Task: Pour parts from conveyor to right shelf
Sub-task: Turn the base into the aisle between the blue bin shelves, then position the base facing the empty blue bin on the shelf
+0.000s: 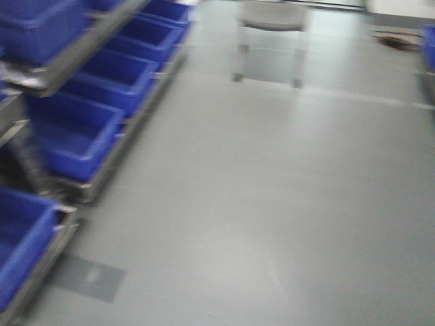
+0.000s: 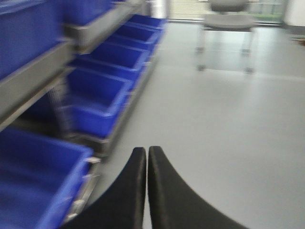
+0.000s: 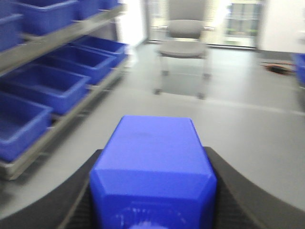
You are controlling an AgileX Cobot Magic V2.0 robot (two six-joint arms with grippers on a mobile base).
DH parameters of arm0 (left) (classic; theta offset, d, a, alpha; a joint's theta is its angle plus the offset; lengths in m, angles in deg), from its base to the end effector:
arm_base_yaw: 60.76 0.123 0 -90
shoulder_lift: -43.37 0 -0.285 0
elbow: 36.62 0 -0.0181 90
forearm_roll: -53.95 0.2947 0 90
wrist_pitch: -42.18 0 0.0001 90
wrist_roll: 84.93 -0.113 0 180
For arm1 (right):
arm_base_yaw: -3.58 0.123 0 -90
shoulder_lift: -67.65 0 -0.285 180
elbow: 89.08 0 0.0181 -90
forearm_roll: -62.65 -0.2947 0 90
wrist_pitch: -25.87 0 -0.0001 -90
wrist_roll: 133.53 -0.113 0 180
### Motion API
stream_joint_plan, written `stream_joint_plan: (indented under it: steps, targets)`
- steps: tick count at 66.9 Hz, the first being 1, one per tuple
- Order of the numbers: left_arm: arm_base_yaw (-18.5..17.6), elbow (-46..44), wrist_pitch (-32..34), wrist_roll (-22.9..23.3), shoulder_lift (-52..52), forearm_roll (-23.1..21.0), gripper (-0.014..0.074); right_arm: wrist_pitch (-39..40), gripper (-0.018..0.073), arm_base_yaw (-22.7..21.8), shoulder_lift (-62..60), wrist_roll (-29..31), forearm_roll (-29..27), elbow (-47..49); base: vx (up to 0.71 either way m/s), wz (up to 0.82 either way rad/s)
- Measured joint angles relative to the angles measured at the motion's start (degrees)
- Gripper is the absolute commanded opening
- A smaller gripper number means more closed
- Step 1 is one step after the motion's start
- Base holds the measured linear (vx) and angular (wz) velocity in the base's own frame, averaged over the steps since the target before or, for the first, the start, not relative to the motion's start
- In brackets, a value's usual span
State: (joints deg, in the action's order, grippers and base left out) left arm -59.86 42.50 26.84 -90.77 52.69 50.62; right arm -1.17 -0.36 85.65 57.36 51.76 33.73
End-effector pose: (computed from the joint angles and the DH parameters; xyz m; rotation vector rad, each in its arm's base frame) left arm 0.1226 0.0002 0.1683 0.0382 1.8105 0.0298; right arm 0.1198 0.0015 0.2808 -0.0191 1.7761 0.0120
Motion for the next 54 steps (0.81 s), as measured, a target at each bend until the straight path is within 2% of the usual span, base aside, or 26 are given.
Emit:
stream_joint_plan:
  steps: [36,54]
  targets:
    - [0.0,0.0,0.0,0.0,0.0,0.0,-0.0006,0.0,-0.0006,0.0,0.0,0.0,0.0,0.0,0.23,0.88]
    - [0.0,0.0,0.0,0.0,0.0,0.0,-0.0006,0.0,-0.0006,0.0,0.0,0.0,0.0,0.0,0.18,0.70]
